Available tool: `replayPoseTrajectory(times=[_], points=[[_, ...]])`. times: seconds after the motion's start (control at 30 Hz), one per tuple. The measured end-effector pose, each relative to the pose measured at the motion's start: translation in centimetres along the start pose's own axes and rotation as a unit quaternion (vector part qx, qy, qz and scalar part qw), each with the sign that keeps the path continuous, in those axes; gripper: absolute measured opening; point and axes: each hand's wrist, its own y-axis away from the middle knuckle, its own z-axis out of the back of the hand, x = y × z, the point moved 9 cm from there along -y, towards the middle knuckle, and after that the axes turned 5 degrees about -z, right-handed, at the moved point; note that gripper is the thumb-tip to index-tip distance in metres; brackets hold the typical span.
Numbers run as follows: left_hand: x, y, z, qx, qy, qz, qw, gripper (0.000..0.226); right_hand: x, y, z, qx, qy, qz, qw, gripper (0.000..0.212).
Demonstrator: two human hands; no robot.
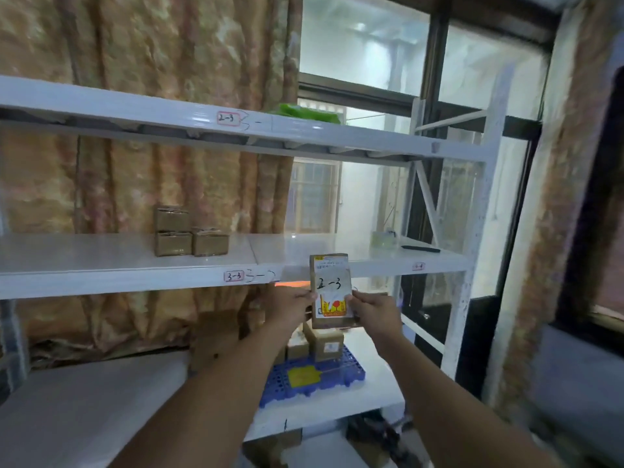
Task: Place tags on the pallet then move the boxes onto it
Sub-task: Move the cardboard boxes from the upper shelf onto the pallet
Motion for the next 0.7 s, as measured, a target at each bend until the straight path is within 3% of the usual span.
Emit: replayPoseTrajectory(times=[0.23, 0.33, 0.47, 0.7], points=[[4.3, -1.0, -10.5, 0.014, -0.043, 0.042, 0.998, 0.005, -6.4, -3.2, 8.8, 0.007, -0.011, -0.058, 0.998, 0.017], [6.9, -3.0, -14.1, 0.023, -0.063, 0.058, 0.996, 0.023, -9.1, -5.7, 11.0, 0.0, -0.006, -0.072, 0.997, 0.012], [9.4, -5.1, -17.5, 0.014, -0.083, 0.055, 0.995, 0.007, -12.9, -9.3, 12.7, -0.007, 0.0, -0.09, 0.996, 0.019], [15.9, -11.5, -22.4, 0.016, -0.042, 0.099, 0.994, 0.011, -19.0, -17.7, 13.0, -0.009, 0.039, -0.123, 0.992, 0.016]])
